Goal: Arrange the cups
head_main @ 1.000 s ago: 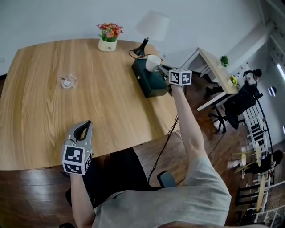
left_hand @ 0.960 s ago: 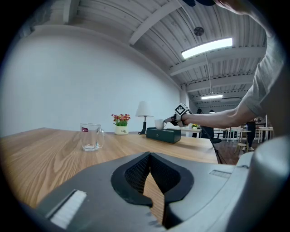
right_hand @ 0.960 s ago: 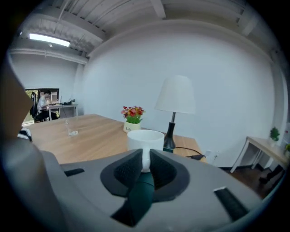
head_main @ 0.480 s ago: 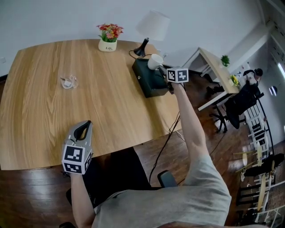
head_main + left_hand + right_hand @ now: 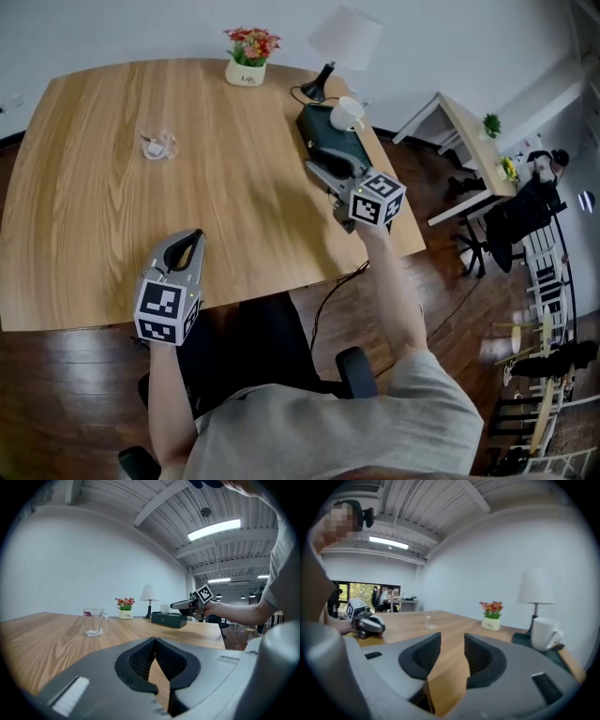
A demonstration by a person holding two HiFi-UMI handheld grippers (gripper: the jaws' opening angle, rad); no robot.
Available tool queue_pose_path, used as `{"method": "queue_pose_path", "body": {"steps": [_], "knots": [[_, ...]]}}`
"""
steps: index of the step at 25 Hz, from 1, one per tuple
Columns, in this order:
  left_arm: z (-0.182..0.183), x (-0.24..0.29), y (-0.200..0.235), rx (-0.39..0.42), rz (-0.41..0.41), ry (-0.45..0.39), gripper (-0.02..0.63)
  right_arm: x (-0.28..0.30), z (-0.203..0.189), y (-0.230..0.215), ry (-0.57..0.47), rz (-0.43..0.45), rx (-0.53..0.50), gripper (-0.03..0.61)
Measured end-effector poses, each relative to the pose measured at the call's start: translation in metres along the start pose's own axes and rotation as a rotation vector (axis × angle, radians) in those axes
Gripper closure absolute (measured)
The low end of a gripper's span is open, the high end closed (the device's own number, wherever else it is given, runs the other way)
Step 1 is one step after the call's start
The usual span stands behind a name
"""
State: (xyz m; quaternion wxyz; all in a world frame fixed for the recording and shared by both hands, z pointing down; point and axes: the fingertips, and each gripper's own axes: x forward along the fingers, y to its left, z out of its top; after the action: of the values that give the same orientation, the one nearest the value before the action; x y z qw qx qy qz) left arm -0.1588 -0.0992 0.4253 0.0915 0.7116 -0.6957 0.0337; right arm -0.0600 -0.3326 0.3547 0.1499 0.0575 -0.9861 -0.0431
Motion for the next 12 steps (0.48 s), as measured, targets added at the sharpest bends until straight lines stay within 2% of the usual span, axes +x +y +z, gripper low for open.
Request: {"method": "queue_pose_path", "body": {"steps": [2, 5, 8, 12], "knots": [[-0.001, 0.0, -0.001, -0.001, -0.001, 0.002, 0.603, 0.024, -0.03, 0.049, 0.07, 0.103, -0.064, 0.426], [-0.003, 0.0, -0.001, -0.002, 0.0, 0.004, 0.603, 0.055, -0.057, 0.091, 0.149, 0.184, -0.154, 0.426], [-0.003, 0.0, -0.001, 0.0, -0.001, 0.006, 0.603, 0.084, -0.063, 0.113, 0.164, 0.246, -0.156, 0.426], [-0.004, 0.0, -0.001, 0.0, -0.001, 0.006, 0.603, 0.12, -0.061, 0.129, 0.168, 0.284, -0.144, 0.428]]}}
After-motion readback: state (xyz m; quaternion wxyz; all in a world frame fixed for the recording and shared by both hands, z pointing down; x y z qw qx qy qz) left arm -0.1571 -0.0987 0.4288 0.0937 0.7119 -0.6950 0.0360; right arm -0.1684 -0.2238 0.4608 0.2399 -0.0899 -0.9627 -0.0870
